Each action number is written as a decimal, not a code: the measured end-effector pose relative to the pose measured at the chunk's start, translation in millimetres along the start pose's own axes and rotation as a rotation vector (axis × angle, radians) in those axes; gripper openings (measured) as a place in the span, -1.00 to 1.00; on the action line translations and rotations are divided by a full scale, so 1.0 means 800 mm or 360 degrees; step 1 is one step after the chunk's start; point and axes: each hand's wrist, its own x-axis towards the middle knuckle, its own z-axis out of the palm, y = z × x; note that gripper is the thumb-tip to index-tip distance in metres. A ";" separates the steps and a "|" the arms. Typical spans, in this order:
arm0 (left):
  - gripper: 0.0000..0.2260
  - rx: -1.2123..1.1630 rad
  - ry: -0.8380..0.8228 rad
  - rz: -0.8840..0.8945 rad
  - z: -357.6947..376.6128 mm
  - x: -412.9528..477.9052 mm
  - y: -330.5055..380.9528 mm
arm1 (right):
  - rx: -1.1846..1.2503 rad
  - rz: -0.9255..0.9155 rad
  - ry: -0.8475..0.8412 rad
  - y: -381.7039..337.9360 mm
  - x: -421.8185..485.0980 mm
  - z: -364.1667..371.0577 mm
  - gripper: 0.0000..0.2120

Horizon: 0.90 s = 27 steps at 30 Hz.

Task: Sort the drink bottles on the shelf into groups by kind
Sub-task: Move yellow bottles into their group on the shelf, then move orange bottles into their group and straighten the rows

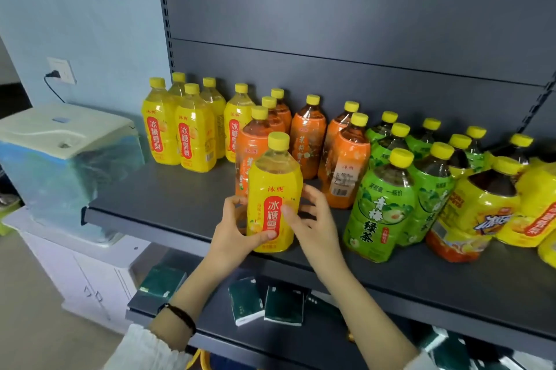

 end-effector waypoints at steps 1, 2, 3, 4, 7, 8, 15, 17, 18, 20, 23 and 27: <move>-0.38 -0.0002 -0.0019 0.0002 -0.006 0.003 -0.002 | -0.0007 0.0001 -0.0016 0.003 0.008 0.010 -0.48; -0.39 -0.0005 -0.0030 0.0002 -0.013 0.006 -0.004 | 0.0005 -0.0002 -0.0017 0.006 0.014 0.019 -0.46; -0.40 -0.0004 -0.0035 0.0001 -0.020 0.008 -0.005 | 0.0040 0.0001 -0.0029 0.008 0.019 0.025 -0.48; -0.40 0.0000 -0.0035 0.0001 -0.031 0.013 -0.007 | 0.0086 0.0001 -0.0052 0.010 0.024 0.032 -0.52; -0.38 0.0010 -0.0026 -0.0010 -0.068 0.030 -0.016 | 0.0104 0.0037 -0.0070 0.013 0.039 0.056 -0.66; -0.37 0.0014 -0.0012 -0.0021 -0.081 0.036 -0.020 | 0.0086 0.0044 -0.0017 0.015 0.044 0.063 -0.70; -0.42 0.0044 0.0037 -0.0030 -0.158 0.087 -0.047 | -0.0085 0.0162 0.0416 0.037 0.094 0.102 -0.42; -0.44 0.0044 0.0019 -0.0021 -0.169 0.105 -0.053 | -0.0079 0.0197 0.0393 0.045 0.103 0.112 -0.34; -0.45 0.0040 0.0015 -0.0013 -0.172 0.114 -0.056 | -0.0078 0.0195 0.0391 0.049 0.104 0.116 -0.32; -0.44 0.0048 0.0016 0.0023 -0.174 0.134 -0.064 | -0.0100 0.0172 0.0427 0.053 0.106 0.122 -0.31; -0.40 0.0133 0.0039 0.0076 -0.165 0.162 -0.077 | -0.0112 0.0151 0.0448 0.057 0.108 0.122 -0.34; -0.31 0.0417 0.0185 0.0211 -0.140 0.191 -0.082 | -0.0096 0.0149 0.0443 0.054 0.109 0.121 -0.36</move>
